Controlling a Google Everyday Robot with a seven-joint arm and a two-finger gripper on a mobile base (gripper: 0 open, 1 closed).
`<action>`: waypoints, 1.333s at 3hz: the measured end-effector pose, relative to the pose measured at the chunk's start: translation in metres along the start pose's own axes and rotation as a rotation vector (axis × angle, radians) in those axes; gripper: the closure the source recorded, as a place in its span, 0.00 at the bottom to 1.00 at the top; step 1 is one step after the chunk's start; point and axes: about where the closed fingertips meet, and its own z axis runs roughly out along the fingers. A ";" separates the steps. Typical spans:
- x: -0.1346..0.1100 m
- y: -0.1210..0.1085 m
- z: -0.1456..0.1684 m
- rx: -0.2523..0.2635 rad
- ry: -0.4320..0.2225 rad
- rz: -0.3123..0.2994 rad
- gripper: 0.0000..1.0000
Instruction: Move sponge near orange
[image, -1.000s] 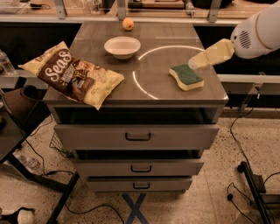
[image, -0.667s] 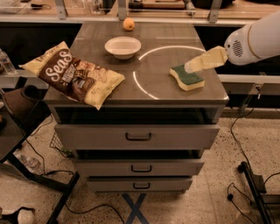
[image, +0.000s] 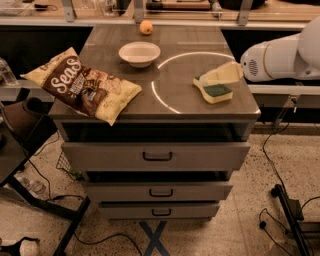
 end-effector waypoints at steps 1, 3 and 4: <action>0.007 0.002 0.023 -0.009 -0.024 -0.020 0.00; 0.035 0.015 0.065 -0.015 0.011 -0.043 0.00; 0.053 0.021 0.079 -0.014 0.036 -0.040 0.18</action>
Offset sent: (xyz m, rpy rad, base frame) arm 0.0306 0.0286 -0.0719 -0.0295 -0.0130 0.0320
